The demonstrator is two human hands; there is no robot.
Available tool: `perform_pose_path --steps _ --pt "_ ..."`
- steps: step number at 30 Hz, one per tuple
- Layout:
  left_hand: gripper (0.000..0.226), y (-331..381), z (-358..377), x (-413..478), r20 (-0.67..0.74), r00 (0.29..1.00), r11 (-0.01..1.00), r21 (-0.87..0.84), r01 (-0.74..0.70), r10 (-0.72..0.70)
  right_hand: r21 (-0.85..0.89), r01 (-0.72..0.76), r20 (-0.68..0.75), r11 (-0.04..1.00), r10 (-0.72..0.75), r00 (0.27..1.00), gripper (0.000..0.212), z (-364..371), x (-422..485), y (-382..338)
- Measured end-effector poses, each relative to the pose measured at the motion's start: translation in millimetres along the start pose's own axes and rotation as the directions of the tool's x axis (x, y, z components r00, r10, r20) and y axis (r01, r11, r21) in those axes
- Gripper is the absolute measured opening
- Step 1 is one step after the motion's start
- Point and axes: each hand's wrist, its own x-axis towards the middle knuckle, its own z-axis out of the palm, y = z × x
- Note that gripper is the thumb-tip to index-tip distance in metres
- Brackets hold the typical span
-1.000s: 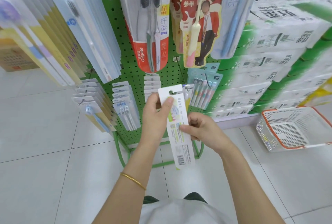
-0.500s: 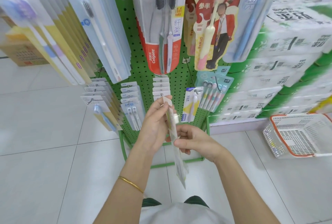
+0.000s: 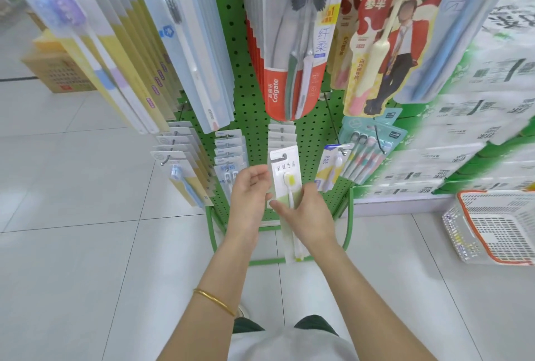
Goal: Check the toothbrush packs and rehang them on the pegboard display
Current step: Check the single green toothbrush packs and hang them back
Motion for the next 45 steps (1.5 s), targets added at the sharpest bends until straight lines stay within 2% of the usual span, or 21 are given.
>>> perform_pose_path --steps 6,21,39,42,45 --pt "0.020 1 -7 4 0.025 1.000 1.000 0.027 0.009 -0.009 -0.007 -0.045 -0.040 0.999 0.044 0.998 0.062 21 7 -3" --pt "0.022 -3 -12 11 0.086 0.994 0.994 0.093 0.052 -0.060 0.040 -0.032 -0.067 0.999 0.034 0.997 0.049 36 60 -26" --pt "0.016 -8 -20 8 0.036 0.997 0.995 0.072 0.072 -0.075 0.048 -0.078 -0.055 0.996 0.081 0.995 0.057 44 49 -15" --pt "0.016 -14 -26 9 -0.003 0.997 0.995 0.058 0.083 -0.083 0.074 -0.057 -0.075 0.996 0.063 0.995 0.047 49 30 -8" --pt "0.017 -18 -33 8 -0.065 0.994 0.995 0.022 0.094 -0.093 0.073 0.014 0.014 0.997 -0.015 1.000 0.036 61 8 -3"
